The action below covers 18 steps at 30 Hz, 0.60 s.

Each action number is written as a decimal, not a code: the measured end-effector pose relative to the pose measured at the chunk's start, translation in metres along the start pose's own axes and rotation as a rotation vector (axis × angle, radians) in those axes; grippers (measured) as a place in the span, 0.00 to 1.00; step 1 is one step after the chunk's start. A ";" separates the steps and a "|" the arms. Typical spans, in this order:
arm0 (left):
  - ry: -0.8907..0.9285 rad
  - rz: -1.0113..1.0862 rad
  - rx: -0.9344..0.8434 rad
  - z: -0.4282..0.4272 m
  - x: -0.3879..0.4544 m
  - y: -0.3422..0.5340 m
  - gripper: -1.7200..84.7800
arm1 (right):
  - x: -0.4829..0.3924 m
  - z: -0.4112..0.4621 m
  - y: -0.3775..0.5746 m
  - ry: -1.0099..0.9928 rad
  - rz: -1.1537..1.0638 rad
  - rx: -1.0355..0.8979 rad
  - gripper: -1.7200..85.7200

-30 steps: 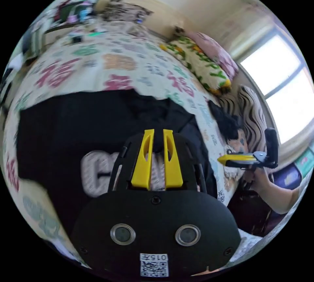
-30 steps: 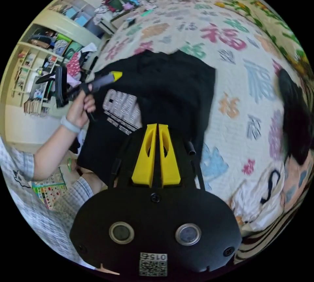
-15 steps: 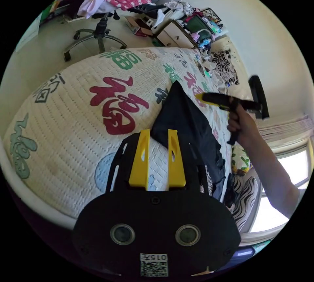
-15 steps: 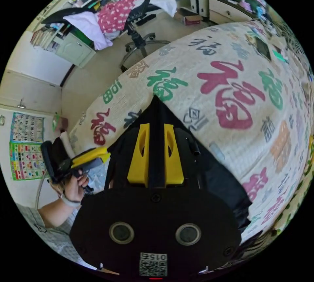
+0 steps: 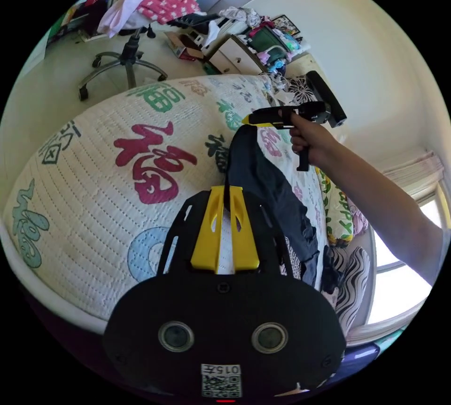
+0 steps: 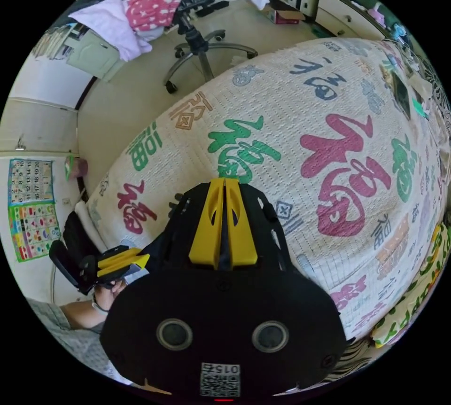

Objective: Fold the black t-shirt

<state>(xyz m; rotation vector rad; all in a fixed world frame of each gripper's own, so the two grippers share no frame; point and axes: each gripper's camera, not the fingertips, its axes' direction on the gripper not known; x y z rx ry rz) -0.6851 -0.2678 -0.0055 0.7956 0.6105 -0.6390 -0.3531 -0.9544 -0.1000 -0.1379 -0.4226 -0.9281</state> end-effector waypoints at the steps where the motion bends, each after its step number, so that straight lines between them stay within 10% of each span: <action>1: -0.001 0.020 0.008 -0.004 0.007 0.002 0.02 | 0.004 -0.015 0.012 -0.021 -0.017 0.040 0.01; 18: -0.042 0.539 -0.240 0.077 0.212 0.157 0.02 | 0.152 -0.055 0.304 -0.156 0.352 0.205 0.01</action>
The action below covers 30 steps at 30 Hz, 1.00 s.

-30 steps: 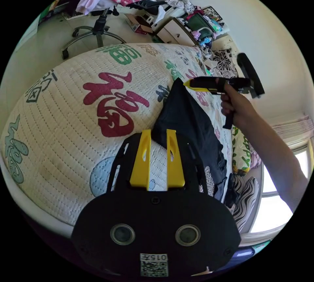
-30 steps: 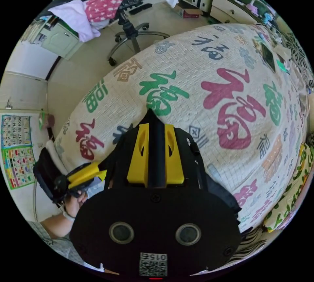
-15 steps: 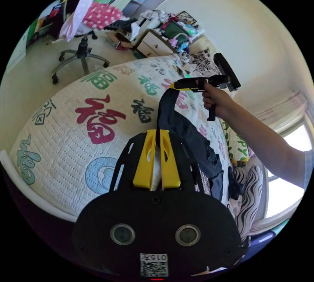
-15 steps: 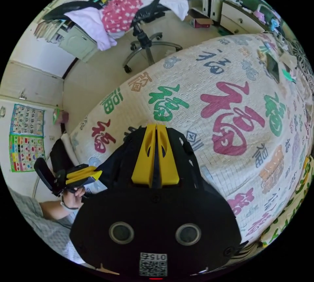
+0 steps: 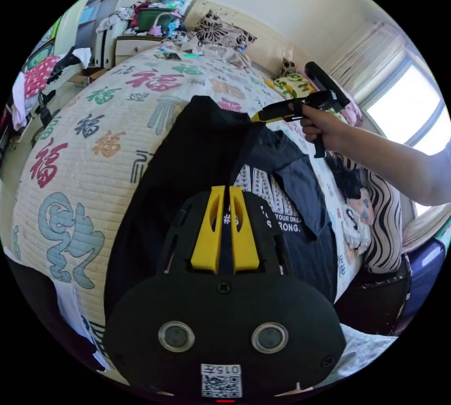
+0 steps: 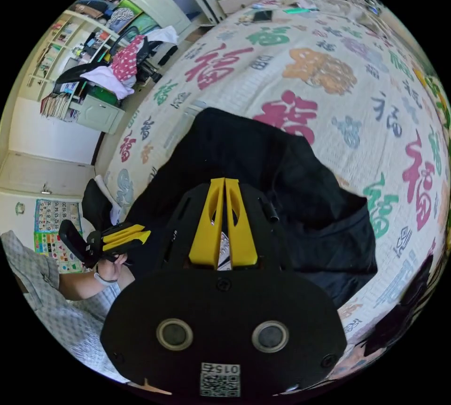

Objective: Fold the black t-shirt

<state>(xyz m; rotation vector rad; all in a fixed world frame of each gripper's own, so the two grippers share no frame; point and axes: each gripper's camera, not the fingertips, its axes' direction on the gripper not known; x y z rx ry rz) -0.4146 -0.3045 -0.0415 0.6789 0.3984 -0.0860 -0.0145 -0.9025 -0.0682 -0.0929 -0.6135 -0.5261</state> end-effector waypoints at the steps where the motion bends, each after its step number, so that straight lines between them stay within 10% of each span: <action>1: -0.005 0.008 -0.011 0.005 0.004 0.000 0.02 | 0.010 0.004 0.008 0.000 0.023 -0.007 0.01; 22: 0.106 0.179 -0.373 0.115 0.095 -0.077 0.05 | 0.057 -0.015 0.095 -0.037 0.071 -0.095 0.01; 30: 0.105 0.507 -0.354 0.150 0.152 -0.242 0.14 | 0.143 -0.121 0.139 0.225 0.145 0.072 0.08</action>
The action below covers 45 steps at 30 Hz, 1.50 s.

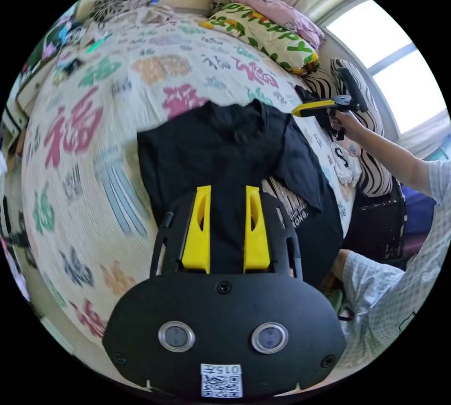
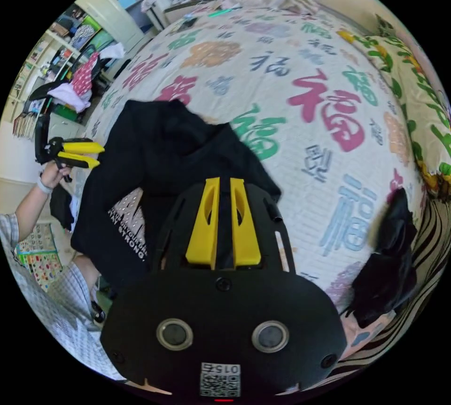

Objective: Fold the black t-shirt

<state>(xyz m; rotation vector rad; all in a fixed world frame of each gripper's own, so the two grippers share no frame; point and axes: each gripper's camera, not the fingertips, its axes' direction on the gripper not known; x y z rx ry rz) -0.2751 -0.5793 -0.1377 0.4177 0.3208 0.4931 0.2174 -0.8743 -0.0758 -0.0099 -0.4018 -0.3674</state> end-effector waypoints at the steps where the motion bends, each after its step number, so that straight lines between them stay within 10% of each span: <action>1: -0.031 0.021 -0.010 0.003 -0.001 -0.016 0.14 | 0.013 -0.002 -0.004 0.000 0.008 -0.008 0.09; 15: -0.149 0.212 -0.375 0.102 0.029 -0.149 0.05 | 0.021 0.030 -0.001 0.014 -0.168 -0.263 0.03; 29: -0.296 0.179 -0.070 0.017 0.059 -0.198 0.02 | 0.072 -0.055 0.018 0.178 0.013 -0.049 0.01; 45: -0.033 0.176 -0.055 -0.034 0.159 0.146 0.03 | -0.029 -0.040 0.330 -0.242 -0.106 -0.101 0.01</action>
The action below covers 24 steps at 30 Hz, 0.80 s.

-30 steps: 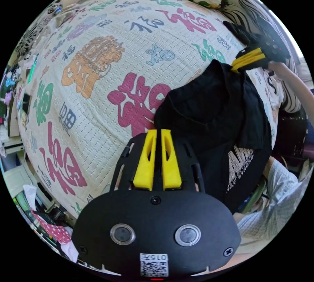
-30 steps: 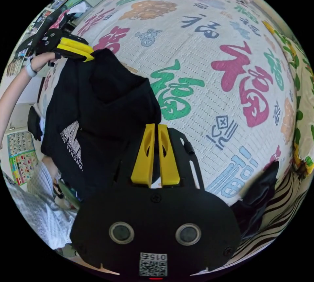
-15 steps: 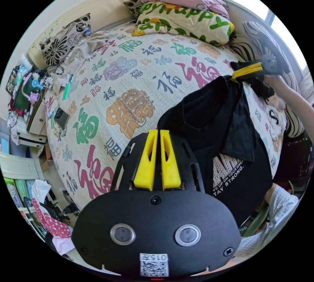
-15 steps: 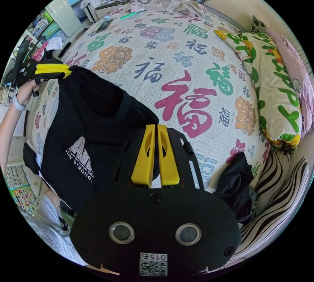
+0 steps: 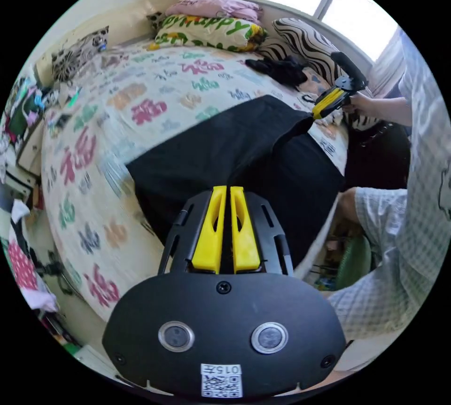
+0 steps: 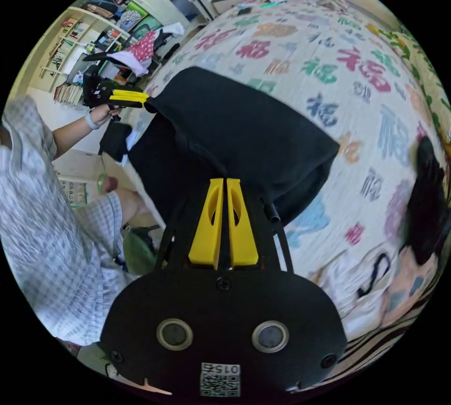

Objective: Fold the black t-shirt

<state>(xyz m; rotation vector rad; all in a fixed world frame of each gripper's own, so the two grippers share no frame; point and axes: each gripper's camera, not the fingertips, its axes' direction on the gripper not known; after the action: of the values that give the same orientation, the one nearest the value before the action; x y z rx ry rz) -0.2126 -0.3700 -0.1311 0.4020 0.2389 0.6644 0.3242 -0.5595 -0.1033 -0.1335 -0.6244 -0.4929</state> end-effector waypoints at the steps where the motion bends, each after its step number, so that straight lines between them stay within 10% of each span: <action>1: 0.008 -0.019 -0.018 0.003 0.004 0.011 0.03 | -0.009 0.015 0.021 -0.025 0.021 -0.029 0.01; 24: 0.104 -0.176 -0.303 0.000 -0.011 0.166 0.02 | 0.017 0.120 0.140 -0.156 0.231 -0.287 0.08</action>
<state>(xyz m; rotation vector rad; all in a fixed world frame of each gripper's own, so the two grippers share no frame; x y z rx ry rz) -0.3115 -0.2584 -0.0578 0.0545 0.2641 0.5383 0.3398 -0.4121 0.0076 -0.5143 -0.6789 -0.3474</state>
